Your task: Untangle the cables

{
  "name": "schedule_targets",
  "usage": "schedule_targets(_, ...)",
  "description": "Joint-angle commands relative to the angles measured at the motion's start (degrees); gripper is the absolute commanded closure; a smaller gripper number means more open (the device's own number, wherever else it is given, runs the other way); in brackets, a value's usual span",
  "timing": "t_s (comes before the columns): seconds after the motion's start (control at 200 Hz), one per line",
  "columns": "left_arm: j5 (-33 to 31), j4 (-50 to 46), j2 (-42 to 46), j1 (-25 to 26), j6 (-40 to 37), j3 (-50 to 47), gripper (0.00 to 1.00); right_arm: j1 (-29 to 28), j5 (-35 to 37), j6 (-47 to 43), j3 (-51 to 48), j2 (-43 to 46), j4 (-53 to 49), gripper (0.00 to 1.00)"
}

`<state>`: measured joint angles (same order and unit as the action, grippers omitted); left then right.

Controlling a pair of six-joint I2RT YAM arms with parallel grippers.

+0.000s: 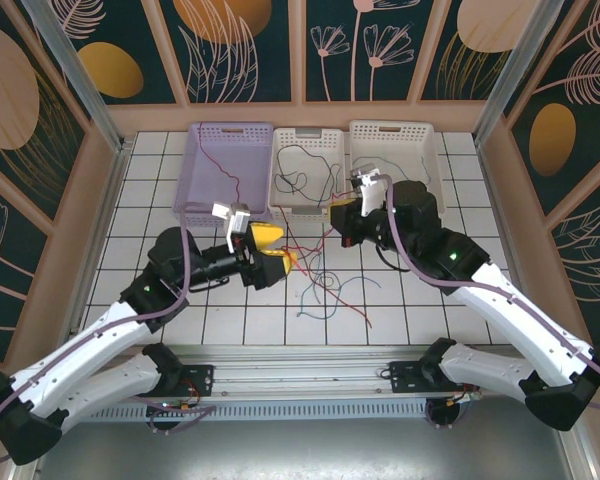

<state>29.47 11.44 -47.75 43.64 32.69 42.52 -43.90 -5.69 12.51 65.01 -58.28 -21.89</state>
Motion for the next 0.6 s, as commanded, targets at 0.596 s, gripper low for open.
schedule_targets(0.596, 0.23, -9.24, -3.66, 0.31, -9.75, 4.05, 0.01, 3.47, -16.64, -0.31, -4.84, 2.30, 7.41, 1.00)
